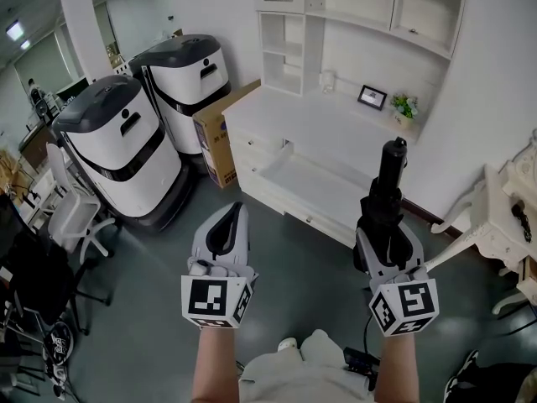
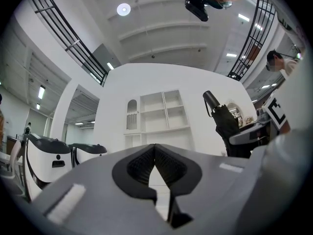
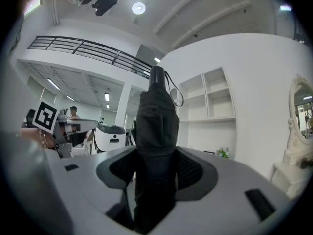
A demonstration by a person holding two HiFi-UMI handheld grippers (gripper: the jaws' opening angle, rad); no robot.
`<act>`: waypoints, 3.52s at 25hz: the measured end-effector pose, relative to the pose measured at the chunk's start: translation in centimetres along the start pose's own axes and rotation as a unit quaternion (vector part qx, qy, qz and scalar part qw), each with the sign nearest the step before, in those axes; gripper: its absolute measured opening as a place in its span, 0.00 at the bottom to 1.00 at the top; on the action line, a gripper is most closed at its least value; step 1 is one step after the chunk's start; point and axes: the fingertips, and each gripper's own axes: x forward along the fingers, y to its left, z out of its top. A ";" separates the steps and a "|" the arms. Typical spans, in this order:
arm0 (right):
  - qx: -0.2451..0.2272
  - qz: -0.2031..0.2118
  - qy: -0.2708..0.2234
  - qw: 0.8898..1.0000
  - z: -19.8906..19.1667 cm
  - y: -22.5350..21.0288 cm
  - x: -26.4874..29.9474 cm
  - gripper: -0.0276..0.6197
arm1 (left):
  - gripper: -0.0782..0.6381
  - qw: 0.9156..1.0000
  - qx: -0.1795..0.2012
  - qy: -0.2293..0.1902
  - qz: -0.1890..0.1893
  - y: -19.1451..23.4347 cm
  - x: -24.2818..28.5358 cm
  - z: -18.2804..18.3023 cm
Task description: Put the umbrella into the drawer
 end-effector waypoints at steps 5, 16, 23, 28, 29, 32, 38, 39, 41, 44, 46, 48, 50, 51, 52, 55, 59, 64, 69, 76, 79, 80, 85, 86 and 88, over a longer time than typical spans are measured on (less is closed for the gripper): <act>0.006 -0.001 -0.002 1.000 -0.4 -0.4 1.1 0.41 | 0.12 1.000 0.002 0.000 0.002 0.2 0.6 -0.5; 0.007 0.005 -0.003 1.000 -0.8 -2.8 6.6 0.41 | 0.12 1.000 0.008 0.003 0.010 1.9 5.9 -1.7; 0.007 0.011 0.007 1.000 -2.0 -5.7 11.6 0.41 | 0.12 1.000 0.008 0.009 0.016 2.8 11.3 -3.5; 0.011 0.018 0.014 1.000 -2.8 -8.2 16.1 0.41 | 0.12 1.000 0.009 0.017 0.017 3.3 16.0 -5.0; 0.012 0.020 0.015 1.000 -2.8 -8.6 17.0 0.41 | 0.12 1.000 0.009 0.018 0.018 3.5 16.8 -5.2; 0.015 0.028 0.017 0.999 -2.8 -10.0 19.8 0.41 | 0.12 0.999 0.010 0.022 0.023 4.1 19.5 -5.8; 0.019 0.042 0.017 0.999 -3.0 -13.0 24.9 0.41 | 0.12 0.999 0.012 0.029 0.033 5.0 24.9 -6.7; 0.021 0.043 0.017 0.999 -3.0 -13.6 25.6 0.41 | 0.12 0.999 0.012 0.029 0.034 5.1 25.8 -6.7; 0.024 0.045 0.017 0.999 -3.1 -14.6 27.0 0.41 | 0.12 0.999 0.015 0.030 0.035 5.2 27.5 -6.8; 0.027 0.048 0.017 0.998 -3.3 -16.0 28.7 0.41 | 0.12 0.999 0.015 0.032 0.038 5.3 29.7 -7.3; 0.029 0.049 0.019 0.998 -3.6 -16.8 29.8 0.41 | 0.12 0.999 0.013 0.036 0.037 5.3 30.9 -7.8; 0.034 0.050 0.024 0.998 -4.1 -17.5 30.8 0.41 | 0.12 0.999 0.011 0.040 0.035 5.3 32.0 -8.4; 0.040 0.051 0.028 0.997 -4.5 -18.0 31.7 0.41 | 0.12 0.998 0.010 0.043 0.036 5.6 32.8 -8.8; 0.042 0.052 0.031 0.997 -4.7 -18.2 32.1 0.41 | 0.12 0.998 0.010 0.045 0.038 5.7 33.1 -9.0; 0.043 0.054 0.033 0.997 -5.0 -18.3 32.3 0.41 | 0.12 0.998 0.009 0.046 0.040 5.8 33.4 -9.3; 0.044 0.060 0.044 0.996 -6.0 -18.4 33.0 0.41 | 0.12 0.998 0.006 0.055 0.044 6.0 33.9 -10.1; 0.046 0.071 0.061 0.995 -7.5 -17.7 34.0 0.41 | 0.12 0.997 0.000 0.066 0.047 6.6 34.2 -11.5; 0.051 0.081 0.084 0.992 -9.0 -16.5 35.1 0.41 | 0.12 0.996 -0.007 0.081 0.046 7.4 34.3 -13.1; 0.060 0.082 0.118 0.988 -11.3 -15.5 35.8 0.41 | 0.12 0.993 -0.018 0.106 0.040 8.3 34.5 -15.2; 0.068 0.076 0.164 0.981 -14.7 -13.8 37.1 0.41 | 0.12 0.990 -0.028 0.135 0.023 9.5 35.1 -18.1; 0.070 0.075 0.185 0.977 -16.3 -13.1 37.4 0.41 | 0.12 0.989 -0.033 0.144 0.016 10.0 35.3 -19.2; 0.071 0.075 0.192 0.976 -16.9 -12.8 37.5 0.41 | 0.12 0.989 -0.034 0.147 0.014 10.1 35.4 -19.5; 0.070 0.080 0.227 0.968 -19.3 -11.9 37.9 0.41 | 0.12 0.987 -0.041 0.153 0.007 10.8 35.8 -20.5; 0.068 0.082 0.234 0.966 -19.7 -11.7 38.0 0.41 | 0.12 0.987 -0.042 0.154 0.007 10.9 35.9 -20.7; 0.065 0.087 0.251 0.962 -20.7 -11.3 38.2 0.41 | 0.12 0.987 -0.045 0.157 0.007 11.2 36.1 -21.0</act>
